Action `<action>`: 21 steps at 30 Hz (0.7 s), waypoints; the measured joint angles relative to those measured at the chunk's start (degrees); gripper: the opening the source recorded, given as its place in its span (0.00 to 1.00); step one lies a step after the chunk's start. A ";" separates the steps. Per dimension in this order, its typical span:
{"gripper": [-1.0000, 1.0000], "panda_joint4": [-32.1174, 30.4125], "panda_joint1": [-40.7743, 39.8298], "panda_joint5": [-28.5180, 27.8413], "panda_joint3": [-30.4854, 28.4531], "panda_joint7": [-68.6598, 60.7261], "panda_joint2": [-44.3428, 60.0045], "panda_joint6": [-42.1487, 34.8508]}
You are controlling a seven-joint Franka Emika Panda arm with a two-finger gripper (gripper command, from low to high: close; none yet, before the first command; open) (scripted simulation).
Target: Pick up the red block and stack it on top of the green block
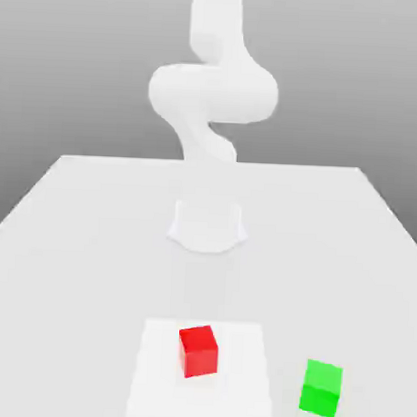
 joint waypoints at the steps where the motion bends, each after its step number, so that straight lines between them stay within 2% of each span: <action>1: 0.50 -1.26 0.07 -0.29 -0.08 -0.67 2.40 1.36; 12: 0.50 -13.61 1.24 -1.89 -2.12 -8.09 25.58 14.60; 21: 0.50 -22.10 1.43 1.07 -2.37 -16.29 44.26 25.94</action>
